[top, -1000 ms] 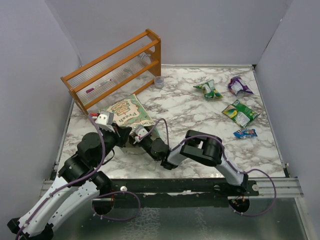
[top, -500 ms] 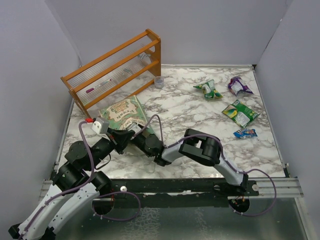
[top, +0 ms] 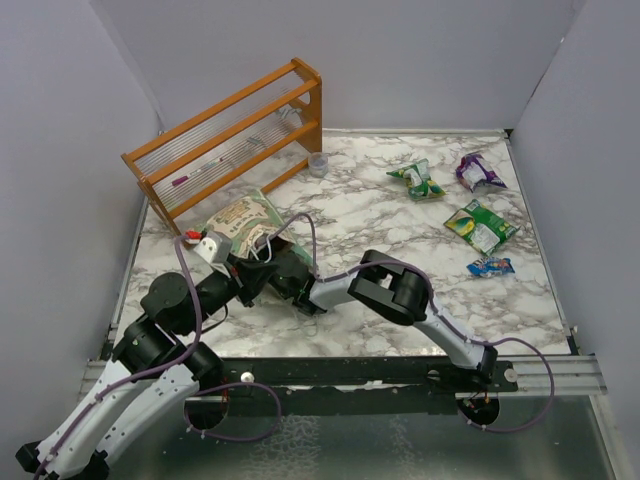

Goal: Take the snacks out of the paper bag

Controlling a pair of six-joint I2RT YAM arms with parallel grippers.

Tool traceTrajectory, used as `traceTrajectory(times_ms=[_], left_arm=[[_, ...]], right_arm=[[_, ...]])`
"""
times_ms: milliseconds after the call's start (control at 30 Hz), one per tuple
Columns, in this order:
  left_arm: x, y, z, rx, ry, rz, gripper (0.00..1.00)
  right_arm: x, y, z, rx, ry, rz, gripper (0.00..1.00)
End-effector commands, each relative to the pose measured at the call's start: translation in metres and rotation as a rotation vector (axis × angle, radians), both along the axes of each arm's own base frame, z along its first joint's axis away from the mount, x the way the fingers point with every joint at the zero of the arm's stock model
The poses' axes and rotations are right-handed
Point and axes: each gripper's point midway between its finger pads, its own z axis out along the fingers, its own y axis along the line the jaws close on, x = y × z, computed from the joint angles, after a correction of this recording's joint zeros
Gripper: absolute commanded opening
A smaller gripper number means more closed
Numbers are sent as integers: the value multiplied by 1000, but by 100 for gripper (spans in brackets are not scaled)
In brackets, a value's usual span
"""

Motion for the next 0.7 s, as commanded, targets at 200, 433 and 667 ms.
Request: traceTrajectory(times_ms=[200,433,667], left_arm=[[4,19,14,-50,-31,104,0],[12,40,14,-59,-29,226,0],[17,42,8,-40,-4,254,0]], right_arm=[[-8,-22,-4,-12,43,29,11],[-33,-51,-3,-36,82,76,1],[-63,-71,15,-26,88,122,1]])
